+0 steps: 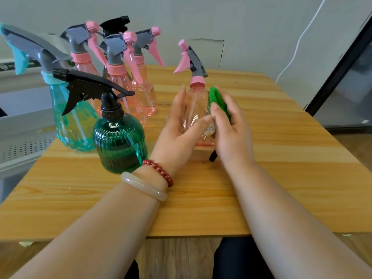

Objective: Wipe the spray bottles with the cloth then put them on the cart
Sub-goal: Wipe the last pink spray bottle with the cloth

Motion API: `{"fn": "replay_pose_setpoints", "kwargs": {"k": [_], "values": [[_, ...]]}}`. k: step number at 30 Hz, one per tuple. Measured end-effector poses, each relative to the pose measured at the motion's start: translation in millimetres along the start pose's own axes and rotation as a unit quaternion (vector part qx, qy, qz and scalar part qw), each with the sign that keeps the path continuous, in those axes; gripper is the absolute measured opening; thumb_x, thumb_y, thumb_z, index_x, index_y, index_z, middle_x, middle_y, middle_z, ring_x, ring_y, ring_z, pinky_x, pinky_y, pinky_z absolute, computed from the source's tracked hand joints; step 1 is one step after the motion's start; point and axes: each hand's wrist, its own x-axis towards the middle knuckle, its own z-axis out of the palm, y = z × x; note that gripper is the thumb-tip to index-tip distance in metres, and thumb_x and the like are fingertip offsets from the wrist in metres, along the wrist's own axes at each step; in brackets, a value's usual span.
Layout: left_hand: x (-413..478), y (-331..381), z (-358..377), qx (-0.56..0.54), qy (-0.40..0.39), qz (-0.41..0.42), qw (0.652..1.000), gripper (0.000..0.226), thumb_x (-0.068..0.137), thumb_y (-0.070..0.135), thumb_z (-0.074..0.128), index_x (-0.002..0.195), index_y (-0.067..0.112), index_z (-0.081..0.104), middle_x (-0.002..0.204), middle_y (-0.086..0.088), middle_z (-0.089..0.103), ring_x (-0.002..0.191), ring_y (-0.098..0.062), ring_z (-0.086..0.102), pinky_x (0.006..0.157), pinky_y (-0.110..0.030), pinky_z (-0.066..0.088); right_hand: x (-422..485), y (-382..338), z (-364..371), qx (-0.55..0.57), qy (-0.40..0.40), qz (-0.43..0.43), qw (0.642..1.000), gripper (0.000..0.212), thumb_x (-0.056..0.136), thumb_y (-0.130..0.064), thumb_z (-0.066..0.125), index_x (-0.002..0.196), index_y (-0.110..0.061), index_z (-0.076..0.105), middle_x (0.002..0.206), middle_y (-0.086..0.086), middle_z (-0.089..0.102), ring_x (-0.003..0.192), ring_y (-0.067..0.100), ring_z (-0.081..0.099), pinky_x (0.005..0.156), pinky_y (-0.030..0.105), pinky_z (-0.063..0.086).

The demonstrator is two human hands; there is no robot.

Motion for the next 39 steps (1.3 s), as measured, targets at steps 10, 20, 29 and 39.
{"fn": "replay_pose_setpoints", "kwargs": {"k": [10, 20, 29, 39], "values": [[-1, -5, -8, -0.006, 0.029, 0.056, 0.998, 0.063, 0.087, 0.021, 0.066, 0.143, 0.032, 0.04, 0.142, 0.014, 0.051, 0.134, 0.001, 0.045, 0.108, -0.024, 0.042, -1, 0, -5, 0.02, -0.014, -0.065, 0.998, 0.034, 0.095, -0.004, 0.05, 0.122, -0.019, 0.062, 0.127, -0.005, 0.062, 0.124, 0.001, 0.054, 0.102, 0.018, 0.04], [0, -2, -6, 0.002, 0.064, 0.064, 0.996, 0.059, 0.089, 0.013, 0.063, 0.137, 0.037, 0.041, 0.137, 0.022, 0.051, 0.13, 0.009, 0.045, 0.11, -0.028, 0.042, -5, -1, -11, 0.062, -0.025, -0.065, 0.996, 0.037, 0.084, 0.002, 0.052, 0.106, -0.018, 0.073, 0.119, -0.008, 0.067, 0.126, 0.011, 0.055, 0.106, 0.035, 0.044], [-2, -6, -2, 0.054, -0.002, 0.058, 0.997, 0.064, 0.092, 0.007, 0.067, 0.144, 0.03, 0.04, 0.137, 0.02, 0.049, 0.125, 0.017, 0.044, 0.098, -0.007, 0.039, 1, 2, -12, 0.006, -0.01, -0.082, 0.997, 0.035, 0.09, 0.002, 0.052, 0.113, -0.019, 0.067, 0.125, -0.005, 0.062, 0.126, 0.006, 0.053, 0.105, 0.023, 0.04], [-2, 6, -4, -0.037, 0.096, 0.043, 0.994, 0.05, 0.097, 0.014, 0.056, 0.145, 0.026, 0.043, 0.12, 0.033, 0.051, 0.11, 0.024, 0.051, 0.085, -0.004, 0.044, -3, -8, -7, 0.103, 0.046, 0.045, 0.993, 0.022, 0.085, -0.018, 0.053, 0.092, -0.024, 0.073, 0.089, -0.006, 0.072, 0.09, 0.01, 0.067, 0.077, 0.024, 0.051]]}}
